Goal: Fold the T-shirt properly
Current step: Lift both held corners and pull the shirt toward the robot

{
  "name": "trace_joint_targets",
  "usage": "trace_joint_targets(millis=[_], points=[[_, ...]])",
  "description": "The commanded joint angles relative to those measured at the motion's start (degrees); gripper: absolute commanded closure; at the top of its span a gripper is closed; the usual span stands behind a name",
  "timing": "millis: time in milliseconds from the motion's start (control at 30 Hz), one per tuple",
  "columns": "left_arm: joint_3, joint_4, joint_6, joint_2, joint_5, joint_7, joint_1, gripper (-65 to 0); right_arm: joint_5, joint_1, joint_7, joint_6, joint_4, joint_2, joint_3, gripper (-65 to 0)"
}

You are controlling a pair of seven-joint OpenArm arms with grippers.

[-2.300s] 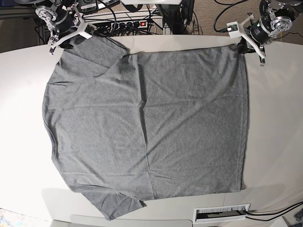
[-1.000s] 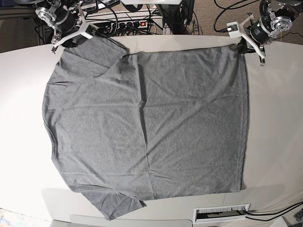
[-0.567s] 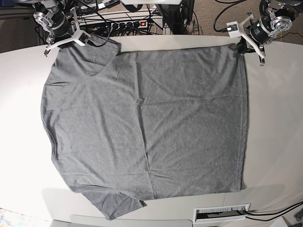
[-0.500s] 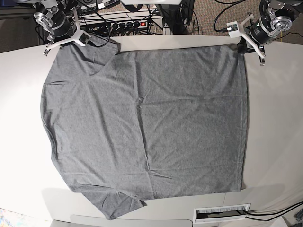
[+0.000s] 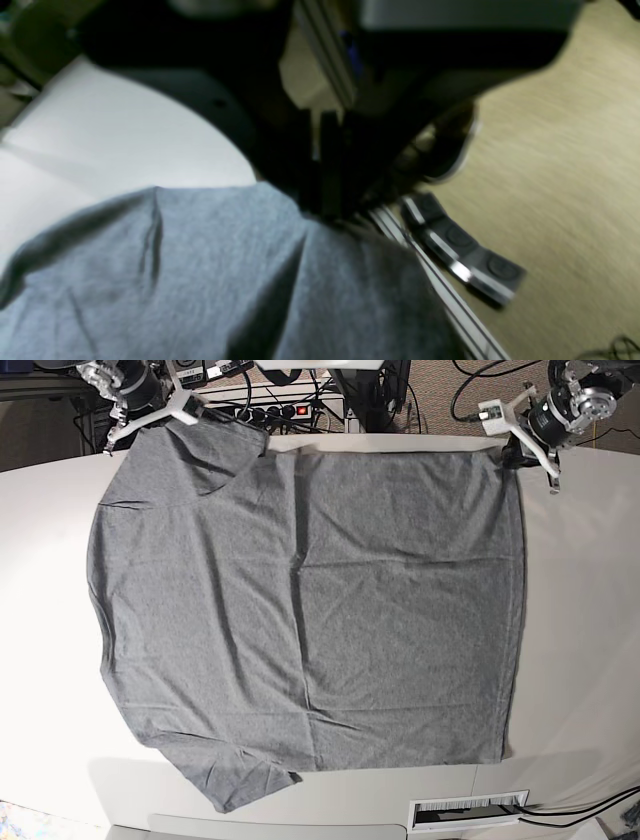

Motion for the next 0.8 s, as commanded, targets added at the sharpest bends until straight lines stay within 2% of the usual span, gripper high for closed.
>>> trace_joint_targets(millis=[0,67,167,333,433,633,767], points=[[0.1,0.4,-1.7,-0.9,0.3,1.4,1.6,0.0,-1.7,-1.2,-0.4,-0.4,1.6,0.7,0.4,0.0],[0.1,1.3,-1.0,-1.0,1.9,3.0,3.1,0.0,-4.7,-2.6,-0.7,-0.6,2.4,0.7,0.4,0.0],[0.1,2.7,2.1,-1.1,4.0,4.0,5.4,0.0,-7.2,-4.4,-0.9,-0.6,2.5,0.7,1.9,0.0],[0.1,3.7,4.3,-1.4,7.8,6.2,7.4,0.0,-7.6,-7.4,-0.9,-0.7,2.5,0.7,8.7,0.0],[0.1,3.7,6.6,-3.2,10.1,6.8,9.0,0.0,-7.5,-8.7,0.1,-0.7,2.6,0.7,13.2,0.0],[0.1,5.3,12.6,-6.1,16.5,10.4,13.8,0.0,-5.0,-9.0,0.6,-0.7,6.1,0.7,16.8,0.0],[0.1,6.6,18.5,-6.8,22.8,12.7,16.2,0.0,-5.3,-8.8,2.7,-0.7,6.2,0.7,16.9,0.0]])
